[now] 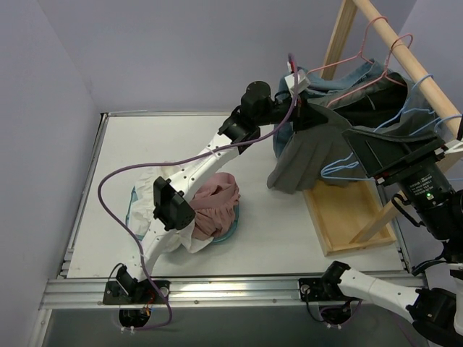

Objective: Remove the skirt from the hanger

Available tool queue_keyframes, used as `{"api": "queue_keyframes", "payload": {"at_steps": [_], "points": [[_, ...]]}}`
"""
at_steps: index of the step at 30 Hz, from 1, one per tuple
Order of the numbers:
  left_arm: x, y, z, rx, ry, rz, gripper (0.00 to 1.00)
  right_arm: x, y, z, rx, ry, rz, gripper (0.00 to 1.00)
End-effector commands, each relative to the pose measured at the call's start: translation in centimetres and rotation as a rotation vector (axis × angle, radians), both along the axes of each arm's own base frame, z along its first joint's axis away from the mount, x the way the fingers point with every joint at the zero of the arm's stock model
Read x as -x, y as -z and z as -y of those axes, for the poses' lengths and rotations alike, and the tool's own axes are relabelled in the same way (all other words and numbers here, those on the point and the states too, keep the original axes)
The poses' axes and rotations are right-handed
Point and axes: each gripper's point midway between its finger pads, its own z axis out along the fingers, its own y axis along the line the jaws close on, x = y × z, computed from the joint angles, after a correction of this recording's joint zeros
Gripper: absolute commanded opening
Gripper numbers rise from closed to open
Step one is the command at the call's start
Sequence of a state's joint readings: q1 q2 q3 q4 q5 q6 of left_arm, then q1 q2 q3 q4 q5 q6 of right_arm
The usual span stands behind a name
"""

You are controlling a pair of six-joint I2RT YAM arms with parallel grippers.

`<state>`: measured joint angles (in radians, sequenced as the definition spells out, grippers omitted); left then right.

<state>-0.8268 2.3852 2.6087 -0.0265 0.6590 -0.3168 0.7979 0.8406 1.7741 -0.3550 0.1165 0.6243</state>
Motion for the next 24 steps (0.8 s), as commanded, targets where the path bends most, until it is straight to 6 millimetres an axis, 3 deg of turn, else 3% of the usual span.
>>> {"api": "queue_keyframes", "payload": {"at_steps": [1, 9, 13, 14, 16, 19, 20, 22, 24], "points": [[4.2, -13.1, -5.2, 0.262, 0.065, 0.145, 0.02, 0.9, -2.4, 1.6, -0.063, 0.029, 0.076, 0.42], [4.5, -16.0, -8.4, 0.309, 0.088, 0.125, 0.02, 0.5, -2.0, 1.9, -0.042, 0.062, 0.071, 0.55], [5.2, -15.9, -9.1, 0.270, 0.091, 0.119, 0.02, -0.4, -1.1, 1.7, -0.011, 0.089, 0.037, 0.62], [5.4, -15.5, -9.3, 0.246, 0.084, 0.113, 0.02, -0.5, -1.1, 1.8, -0.005, 0.097, 0.036, 0.68], [5.7, -15.1, -9.6, 0.221, 0.084, 0.116, 0.02, -0.9, -0.8, 2.1, -0.007, 0.124, 0.021, 0.99], [5.9, -14.1, -10.1, 0.152, 0.063, 0.103, 0.02, -1.7, -0.2, 2.4, 0.002, 0.162, -0.011, 1.00], [6.7, -14.8, -10.8, 0.146, 0.063, 0.128, 0.02, -2.0, 0.1, 2.1, 0.017, 0.164, -0.019, 1.00], [6.6, -12.8, -10.9, 0.081, 0.053, 0.093, 0.02, -2.2, 0.3, 1.7, 0.025, 0.158, -0.026, 1.00], [7.5, -13.3, -12.0, 0.067, 0.043, 0.101, 0.02, -2.6, 0.5, 1.1, 0.038, 0.146, -0.029, 1.00]]}}
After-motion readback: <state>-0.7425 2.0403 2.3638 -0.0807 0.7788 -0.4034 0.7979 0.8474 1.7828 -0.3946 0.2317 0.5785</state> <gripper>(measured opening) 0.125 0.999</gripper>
